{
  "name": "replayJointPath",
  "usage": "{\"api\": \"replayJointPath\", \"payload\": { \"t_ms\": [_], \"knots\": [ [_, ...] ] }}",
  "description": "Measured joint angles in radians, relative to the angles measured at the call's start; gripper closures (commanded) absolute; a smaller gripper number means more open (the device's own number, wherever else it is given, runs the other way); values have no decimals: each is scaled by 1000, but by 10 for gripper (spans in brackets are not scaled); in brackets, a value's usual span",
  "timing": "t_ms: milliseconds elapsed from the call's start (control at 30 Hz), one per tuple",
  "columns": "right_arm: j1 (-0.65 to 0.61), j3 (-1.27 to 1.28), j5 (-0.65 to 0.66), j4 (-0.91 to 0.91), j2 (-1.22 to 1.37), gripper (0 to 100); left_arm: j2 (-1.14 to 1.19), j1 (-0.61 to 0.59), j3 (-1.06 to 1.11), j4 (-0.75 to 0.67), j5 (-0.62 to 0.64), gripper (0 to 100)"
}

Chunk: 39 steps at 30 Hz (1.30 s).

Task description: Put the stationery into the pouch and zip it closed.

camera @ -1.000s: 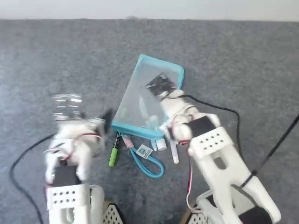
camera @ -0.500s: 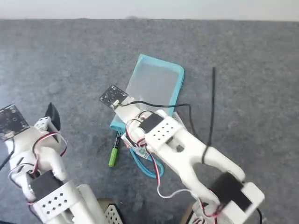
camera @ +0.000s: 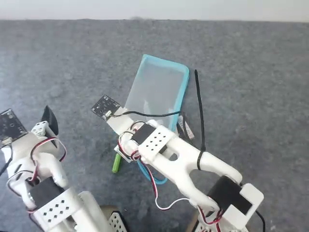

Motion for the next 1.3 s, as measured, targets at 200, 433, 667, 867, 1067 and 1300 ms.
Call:
{"api": "replayJointPath", "payload": {
  "t_ms": [200,433,667,867,1067,1300],
  "knots": [
    [0,0,-38,-52,54,927,0,0,0,0,0,706],
    [-2,-6,-43,-55,103,835,0,0,0,0,0,706],
    [0,-5,-43,-55,114,833,0,0,0,0,0,706],
    [17,-5,-43,-55,114,836,0,0,0,0,0,706],
    [17,-5,-43,-68,143,836,0,44,0,0,0,706],
    [17,-6,-43,-118,201,837,0,68,0,0,0,706]
  ]
}}
